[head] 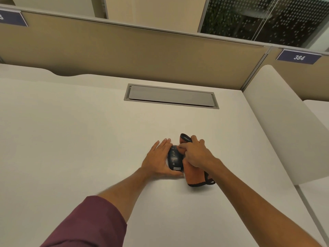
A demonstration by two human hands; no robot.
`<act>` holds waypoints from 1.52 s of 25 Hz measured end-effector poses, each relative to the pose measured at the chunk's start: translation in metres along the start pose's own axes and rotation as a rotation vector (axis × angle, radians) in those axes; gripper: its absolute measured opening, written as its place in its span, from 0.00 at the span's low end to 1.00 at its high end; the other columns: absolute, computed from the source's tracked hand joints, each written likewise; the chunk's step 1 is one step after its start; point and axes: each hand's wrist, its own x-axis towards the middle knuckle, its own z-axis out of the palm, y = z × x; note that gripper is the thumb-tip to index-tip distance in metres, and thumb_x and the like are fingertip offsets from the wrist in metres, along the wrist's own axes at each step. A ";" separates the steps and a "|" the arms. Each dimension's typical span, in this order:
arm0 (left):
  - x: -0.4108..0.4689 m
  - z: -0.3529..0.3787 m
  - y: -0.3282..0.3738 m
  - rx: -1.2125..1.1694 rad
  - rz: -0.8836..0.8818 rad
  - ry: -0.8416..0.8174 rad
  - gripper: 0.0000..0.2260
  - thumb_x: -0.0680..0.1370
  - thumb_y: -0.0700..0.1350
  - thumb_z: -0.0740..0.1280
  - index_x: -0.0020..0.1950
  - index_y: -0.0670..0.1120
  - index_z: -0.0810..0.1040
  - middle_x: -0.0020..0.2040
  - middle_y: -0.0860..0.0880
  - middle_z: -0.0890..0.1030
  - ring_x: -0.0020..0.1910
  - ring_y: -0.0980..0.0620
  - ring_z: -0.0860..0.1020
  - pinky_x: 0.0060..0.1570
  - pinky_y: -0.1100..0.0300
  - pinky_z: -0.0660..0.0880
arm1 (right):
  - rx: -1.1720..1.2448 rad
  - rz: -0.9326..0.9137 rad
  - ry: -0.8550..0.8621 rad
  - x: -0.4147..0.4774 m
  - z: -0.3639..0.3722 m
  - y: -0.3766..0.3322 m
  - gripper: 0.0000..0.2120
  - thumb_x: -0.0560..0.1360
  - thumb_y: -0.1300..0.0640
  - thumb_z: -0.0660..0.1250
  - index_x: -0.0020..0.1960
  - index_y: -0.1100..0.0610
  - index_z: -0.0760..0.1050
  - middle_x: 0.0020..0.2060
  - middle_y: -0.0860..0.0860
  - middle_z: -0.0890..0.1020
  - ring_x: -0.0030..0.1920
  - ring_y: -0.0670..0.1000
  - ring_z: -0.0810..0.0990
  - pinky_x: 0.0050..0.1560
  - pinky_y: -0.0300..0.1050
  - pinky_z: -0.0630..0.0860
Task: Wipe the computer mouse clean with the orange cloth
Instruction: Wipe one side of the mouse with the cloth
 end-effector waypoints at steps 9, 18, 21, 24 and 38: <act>0.001 -0.005 -0.003 -0.006 0.018 -0.064 0.58 0.59 0.82 0.62 0.79 0.48 0.54 0.80 0.51 0.55 0.79 0.57 0.48 0.78 0.51 0.46 | -0.070 -0.272 0.197 -0.056 0.033 0.035 0.28 0.75 0.60 0.64 0.72 0.42 0.68 0.75 0.52 0.62 0.66 0.61 0.65 0.61 0.57 0.74; 0.001 -0.004 -0.005 -0.015 0.014 -0.084 0.58 0.60 0.82 0.62 0.80 0.49 0.52 0.81 0.51 0.54 0.79 0.57 0.48 0.78 0.51 0.46 | 0.022 -0.367 0.349 -0.050 0.037 0.029 0.22 0.75 0.60 0.62 0.68 0.47 0.75 0.74 0.56 0.66 0.66 0.65 0.69 0.60 0.61 0.75; 0.002 -0.002 -0.005 -0.013 0.016 -0.075 0.58 0.59 0.83 0.61 0.79 0.50 0.53 0.81 0.51 0.54 0.79 0.57 0.48 0.78 0.51 0.46 | -0.043 -0.423 0.355 -0.058 0.043 0.044 0.26 0.72 0.65 0.68 0.68 0.48 0.75 0.72 0.56 0.69 0.64 0.64 0.72 0.55 0.58 0.78; 0.000 -0.002 -0.005 -0.008 0.026 -0.049 0.60 0.58 0.83 0.61 0.79 0.48 0.53 0.81 0.51 0.55 0.79 0.57 0.48 0.78 0.53 0.45 | -0.193 -0.531 0.337 -0.069 0.044 0.062 0.28 0.69 0.65 0.73 0.65 0.46 0.78 0.70 0.56 0.73 0.60 0.63 0.77 0.46 0.55 0.81; 0.001 -0.026 0.008 -0.302 -0.070 -0.073 0.45 0.73 0.69 0.63 0.81 0.49 0.49 0.81 0.52 0.48 0.79 0.54 0.48 0.78 0.53 0.49 | 1.083 -0.049 0.364 -0.051 0.014 0.053 0.22 0.79 0.58 0.67 0.65 0.34 0.70 0.65 0.43 0.75 0.59 0.44 0.78 0.52 0.38 0.76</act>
